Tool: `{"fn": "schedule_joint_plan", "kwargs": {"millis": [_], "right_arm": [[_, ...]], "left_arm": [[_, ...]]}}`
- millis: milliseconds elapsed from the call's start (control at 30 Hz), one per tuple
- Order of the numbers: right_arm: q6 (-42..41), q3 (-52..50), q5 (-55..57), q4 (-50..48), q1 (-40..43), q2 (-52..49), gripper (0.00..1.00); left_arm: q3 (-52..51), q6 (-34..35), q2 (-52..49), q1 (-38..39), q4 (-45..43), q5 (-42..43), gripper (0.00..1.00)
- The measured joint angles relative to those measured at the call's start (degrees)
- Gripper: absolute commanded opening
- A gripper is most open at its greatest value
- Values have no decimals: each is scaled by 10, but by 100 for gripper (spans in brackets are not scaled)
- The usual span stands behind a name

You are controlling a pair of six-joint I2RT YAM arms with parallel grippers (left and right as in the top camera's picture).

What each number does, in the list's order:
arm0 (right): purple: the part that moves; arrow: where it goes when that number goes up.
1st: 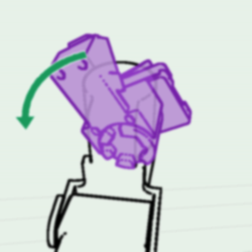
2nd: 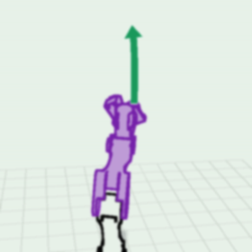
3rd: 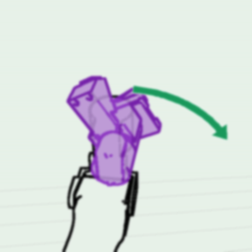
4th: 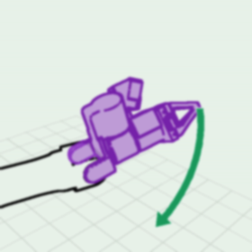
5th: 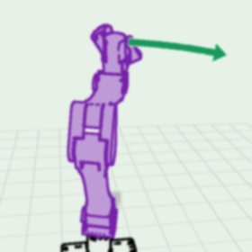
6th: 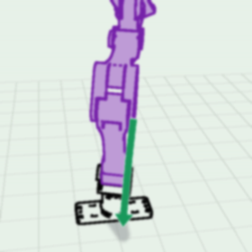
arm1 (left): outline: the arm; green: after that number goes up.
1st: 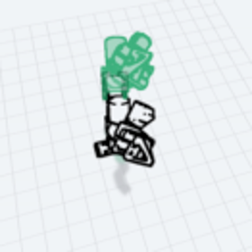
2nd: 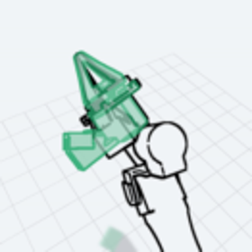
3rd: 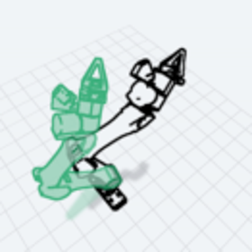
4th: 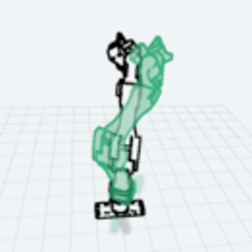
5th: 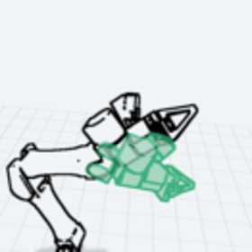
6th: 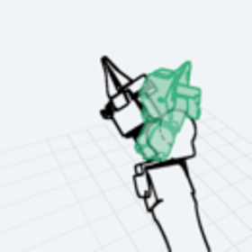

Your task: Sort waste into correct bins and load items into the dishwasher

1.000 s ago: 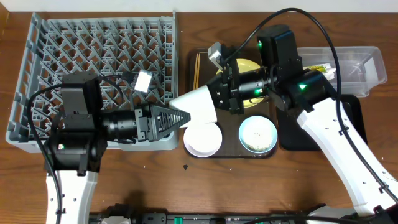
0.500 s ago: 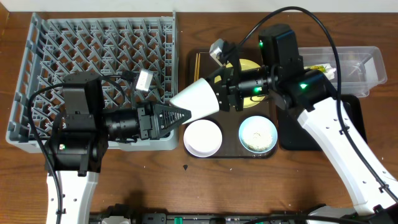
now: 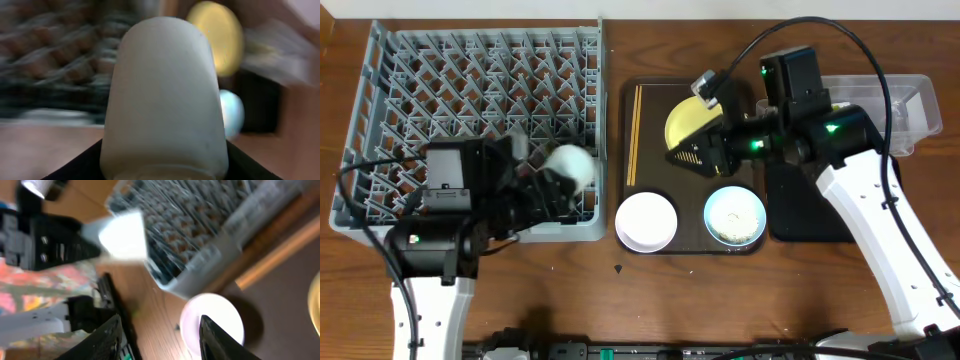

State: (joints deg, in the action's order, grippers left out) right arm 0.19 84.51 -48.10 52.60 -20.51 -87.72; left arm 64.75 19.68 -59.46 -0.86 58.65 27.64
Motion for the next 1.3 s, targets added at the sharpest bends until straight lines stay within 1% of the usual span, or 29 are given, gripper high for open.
{"fn": "schedule_joint_plan", "kwargs": {"millis": [133,233,333,600,667,800,833,967,1100,1167,1300], "right_arm": [[0,0,66,21,-21,0,49],[0,0,89,20,-36,0,50],[0,0,109,20,-50,0,51],[0,0,141,20,-81,0,52],[0,0,144,21,-84,0,52],[0,0,147,20,-86,0,52],[0,0,147,20,-86,0,52],[0,0,150,21,-86,0,52],[-11,0,174,31,-86,0,54],[-46,0,218,45,-87,0,54],[-145,0,345,99,-88,0,55]], "left_arm": [[0,8,-1,-59,27,-93,62],[0,12,-10,-104,28,-149,62],[0,14,-35,-131,26,-192,62],[0,14,-150,-145,9,-243,63],[0,13,-174,-145,3,-250,66],[0,14,-204,-145,2,-254,89],[0,14,-207,-145,3,-254,94],[0,19,-207,-145,3,-247,95],[16,18,-205,-145,19,-214,93],[36,5,-202,-145,25,-182,92],[75,-47,-177,-134,33,-91,92]]}}
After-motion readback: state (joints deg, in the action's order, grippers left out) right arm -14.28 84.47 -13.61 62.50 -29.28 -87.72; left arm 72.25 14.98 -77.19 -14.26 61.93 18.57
